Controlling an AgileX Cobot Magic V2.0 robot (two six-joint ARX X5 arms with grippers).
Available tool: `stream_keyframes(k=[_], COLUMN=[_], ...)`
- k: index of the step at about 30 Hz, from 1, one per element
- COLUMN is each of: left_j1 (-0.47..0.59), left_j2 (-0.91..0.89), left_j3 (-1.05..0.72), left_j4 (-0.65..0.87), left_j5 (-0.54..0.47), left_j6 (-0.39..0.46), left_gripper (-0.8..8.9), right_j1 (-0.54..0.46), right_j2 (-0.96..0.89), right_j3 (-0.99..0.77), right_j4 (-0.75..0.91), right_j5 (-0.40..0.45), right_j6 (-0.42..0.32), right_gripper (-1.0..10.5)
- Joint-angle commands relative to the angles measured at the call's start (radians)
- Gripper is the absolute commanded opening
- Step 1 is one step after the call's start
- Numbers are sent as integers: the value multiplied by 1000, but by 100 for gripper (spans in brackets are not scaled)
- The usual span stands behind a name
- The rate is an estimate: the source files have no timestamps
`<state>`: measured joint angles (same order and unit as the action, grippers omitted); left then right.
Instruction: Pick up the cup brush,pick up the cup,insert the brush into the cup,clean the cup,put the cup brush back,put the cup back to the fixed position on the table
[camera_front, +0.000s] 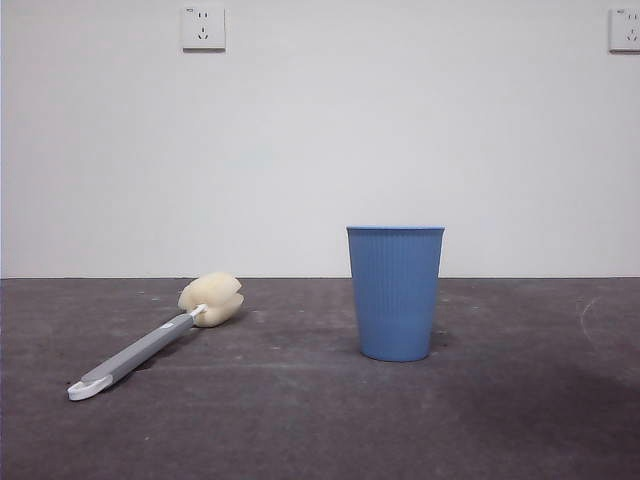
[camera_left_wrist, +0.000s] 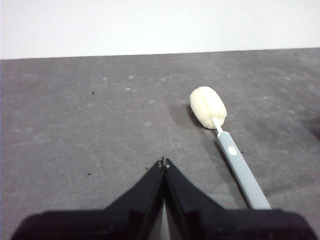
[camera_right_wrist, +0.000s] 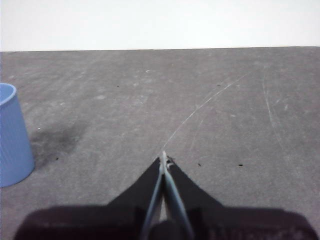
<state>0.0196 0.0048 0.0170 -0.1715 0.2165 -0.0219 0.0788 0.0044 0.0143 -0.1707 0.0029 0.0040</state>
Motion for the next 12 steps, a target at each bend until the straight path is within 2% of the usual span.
stream_keyframes(k=[1, 4, 7, 12], left_j1=[2, 2, 2, 2], left_j2=[-2, -2, -2, -1], left_j3=[-14, -13, 9, 98], left_j4=[6, 11, 21, -2], left_j5=[-1, 0, 2, 2], left_j6=[-75, -104, -171, -221], left_gripper=[-4, -6, -6, -6], right_j1=[0, 0, 0, 0], right_j2=[-2, 0, 1, 33], right_j3=[-10, -10, 8, 92], right_j4=[-2, 8, 21, 31], right_j5=[-3, -3, -32, -57], right_j6=[85, 136, 210, 217], right_gripper=[3, 0, -9, -12])
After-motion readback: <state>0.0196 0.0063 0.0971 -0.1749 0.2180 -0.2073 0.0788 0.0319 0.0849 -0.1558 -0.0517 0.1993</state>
